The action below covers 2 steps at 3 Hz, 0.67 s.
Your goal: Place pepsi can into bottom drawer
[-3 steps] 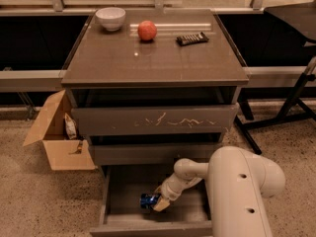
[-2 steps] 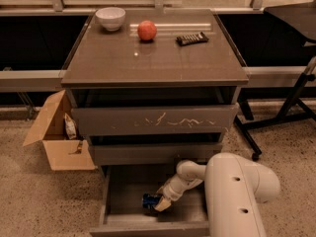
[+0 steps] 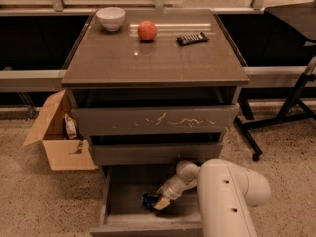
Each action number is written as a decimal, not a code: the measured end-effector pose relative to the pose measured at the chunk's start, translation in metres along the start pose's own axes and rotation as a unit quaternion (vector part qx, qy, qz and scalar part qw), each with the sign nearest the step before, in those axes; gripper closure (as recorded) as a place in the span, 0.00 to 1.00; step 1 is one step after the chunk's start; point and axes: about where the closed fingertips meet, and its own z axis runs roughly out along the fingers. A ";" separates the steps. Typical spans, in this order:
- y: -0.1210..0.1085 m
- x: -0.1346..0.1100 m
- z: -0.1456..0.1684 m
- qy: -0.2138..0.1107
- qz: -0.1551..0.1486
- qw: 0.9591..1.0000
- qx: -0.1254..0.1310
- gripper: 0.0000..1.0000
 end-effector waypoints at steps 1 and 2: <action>-0.002 -0.001 0.000 -0.001 0.000 1.000 0.002 0.36; -0.001 -0.006 -0.006 -0.003 -0.004 1.000 0.007 0.11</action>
Offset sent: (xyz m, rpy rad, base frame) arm 0.0107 -0.0001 0.0205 0.0053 -0.0444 -0.0075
